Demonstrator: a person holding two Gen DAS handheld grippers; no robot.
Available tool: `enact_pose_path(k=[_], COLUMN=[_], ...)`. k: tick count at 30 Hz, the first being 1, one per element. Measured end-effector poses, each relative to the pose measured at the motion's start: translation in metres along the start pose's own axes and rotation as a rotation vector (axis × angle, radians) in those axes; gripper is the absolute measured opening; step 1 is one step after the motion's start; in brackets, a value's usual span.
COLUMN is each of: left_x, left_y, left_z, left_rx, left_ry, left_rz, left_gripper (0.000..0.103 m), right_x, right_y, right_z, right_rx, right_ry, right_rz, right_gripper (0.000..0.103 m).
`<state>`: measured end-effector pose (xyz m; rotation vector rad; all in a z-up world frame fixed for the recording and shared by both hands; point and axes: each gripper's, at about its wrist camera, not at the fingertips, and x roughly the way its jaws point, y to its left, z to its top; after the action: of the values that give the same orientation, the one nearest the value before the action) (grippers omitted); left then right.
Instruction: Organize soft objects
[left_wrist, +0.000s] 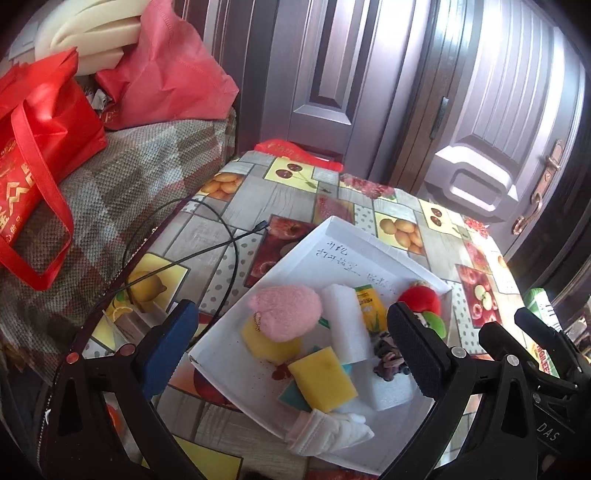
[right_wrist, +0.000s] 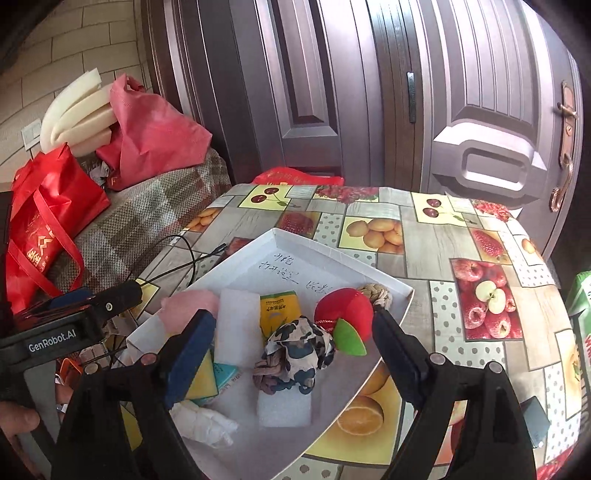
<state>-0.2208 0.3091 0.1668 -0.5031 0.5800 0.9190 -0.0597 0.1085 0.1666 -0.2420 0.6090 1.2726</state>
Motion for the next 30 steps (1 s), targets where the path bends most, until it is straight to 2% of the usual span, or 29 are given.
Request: enact_pose_path(k=[6, 9, 13, 16, 19, 21, 22, 23, 27, 30], left_x=[-0.057, -0.086, -0.126, -0.148, -0.168, -0.178, -0.182, -0.186, -0.190, -0.190], left_y=[-0.023, -0.033, -0.044, -0.054, -0.068, -0.076, -0.080, -0.084, -0.098, -0.110], left_z=[0.015, 0.016, 0.009, 0.001, -0.011, -0.021, -0.027, -0.031, -0.045, -0.055], left_rx=[0.038, 0.057, 0.069, 0.057, 0.086, 0.103, 0.107, 0.109, 0.101, 0.102], left_ry=[-0.089, -0.127, -0.191, -0.201, -0.230, -0.248, -0.252, -0.249, -0.202, -0.175], left_rz=[-0.081, -0.027, 0.088, 0.150, 0.253, 0.291, 0.295, 0.287, 0.241, 0.234], left_gripper=[0.103, 0.103, 0.103, 0.103, 0.103, 0.103, 0.103, 0.103, 0.103, 0.103], right_x=[-0.083, -0.114, -0.136, -0.155, -0.178, -0.193, -0.198, -0.203, -0.214, -0.221], right_y=[0.001, -0.008, -0.022, -0.028, -0.035, -0.041, -0.044, -0.047, -0.057, -0.060], right_z=[0.013, 0.017, 0.018, 0.014, 0.010, 0.007, 0.005, 0.003, -0.009, -0.022], right_rx=[-0.004, 0.074, 0.102, 0.080, 0.063, 0.060, 0.060, 0.061, 0.056, 0.057], right_ry=[-0.143, -0.197, -0.224, -0.286, -0.365, -0.401, -0.411, -0.414, -0.401, -0.392], right_rz=[-0.169, -0.238, -0.214, -0.219, -0.198, -0.195, -0.197, -0.199, -0.190, -0.196], right_gripper=[0.087, 0.087, 0.087, 0.087, 0.088, 0.089, 0.091, 0.103, 0.103, 0.103])
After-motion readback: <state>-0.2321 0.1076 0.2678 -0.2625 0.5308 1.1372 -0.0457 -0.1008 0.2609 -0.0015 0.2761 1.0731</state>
